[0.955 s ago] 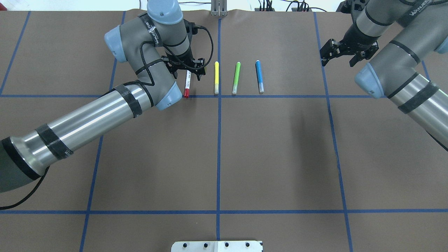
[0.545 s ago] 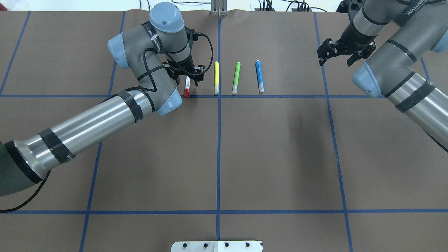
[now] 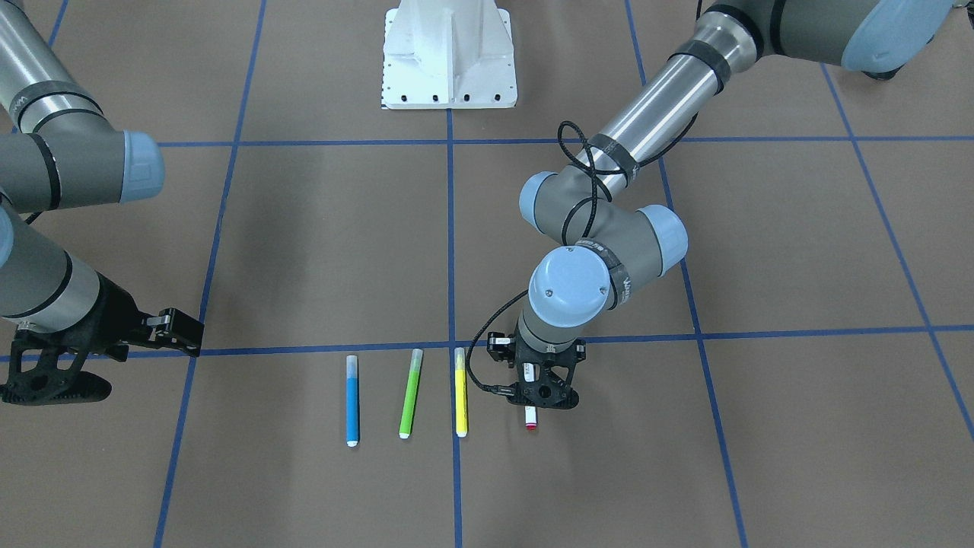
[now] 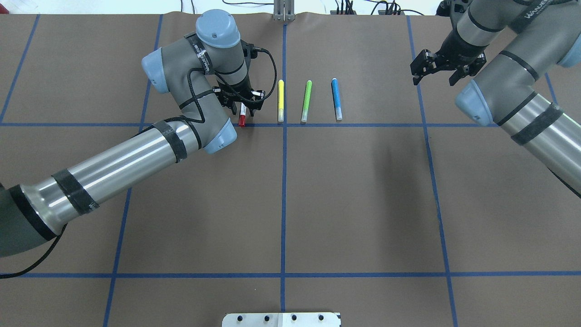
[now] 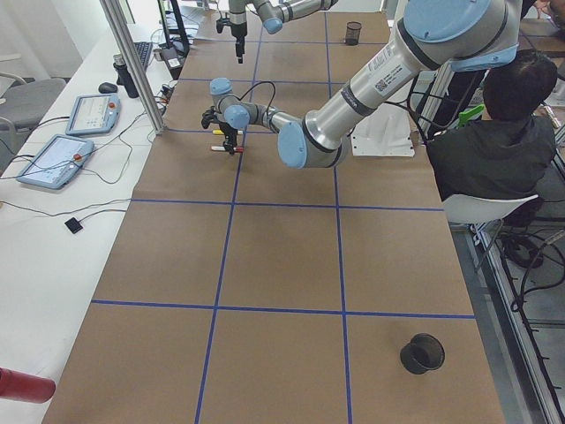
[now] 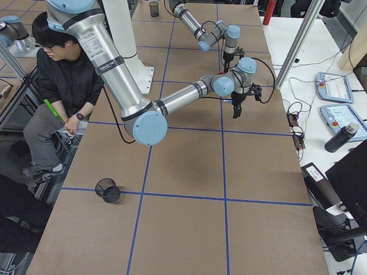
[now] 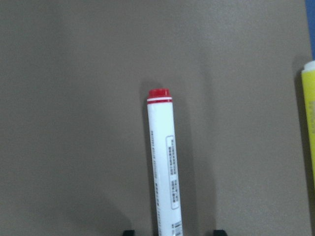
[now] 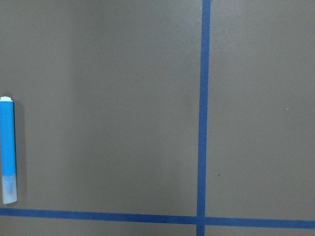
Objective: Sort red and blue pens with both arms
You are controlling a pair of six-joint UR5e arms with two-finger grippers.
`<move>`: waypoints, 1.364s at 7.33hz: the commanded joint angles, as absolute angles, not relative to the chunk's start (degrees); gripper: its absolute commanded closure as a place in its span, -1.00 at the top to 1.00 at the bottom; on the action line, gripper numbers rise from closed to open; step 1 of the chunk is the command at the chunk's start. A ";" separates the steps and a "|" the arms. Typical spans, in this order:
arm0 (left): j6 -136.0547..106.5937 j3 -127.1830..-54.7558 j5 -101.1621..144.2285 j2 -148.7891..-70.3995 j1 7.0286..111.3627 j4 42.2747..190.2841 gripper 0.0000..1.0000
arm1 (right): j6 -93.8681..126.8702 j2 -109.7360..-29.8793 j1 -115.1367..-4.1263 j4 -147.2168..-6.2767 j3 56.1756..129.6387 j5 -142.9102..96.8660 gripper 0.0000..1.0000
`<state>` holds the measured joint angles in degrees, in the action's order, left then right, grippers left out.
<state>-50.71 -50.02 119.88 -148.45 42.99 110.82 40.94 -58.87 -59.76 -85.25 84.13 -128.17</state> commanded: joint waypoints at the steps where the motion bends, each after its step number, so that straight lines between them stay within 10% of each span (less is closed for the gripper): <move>1: -50.71 -50.01 119.88 -148.27 42.98 110.83 -0.21 | 40.87 -58.89 -59.77 -85.25 84.11 -128.23 1.00; 3: -50.71 -50.10 119.88 -148.27 43.07 110.74 -0.99 | 40.87 -58.89 -59.77 -85.25 84.02 -128.23 1.00; 10: -54.58 -55.10 125.15 -146.35 52.29 106.70 -1.00 | 46.10 -55.21 -55.66 -84.99 84.02 -126.14 0.99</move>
<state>-54.95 -54.16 123.95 -147.46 50.74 107.34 42.46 -56.77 -58.16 -85.07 84.10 -127.56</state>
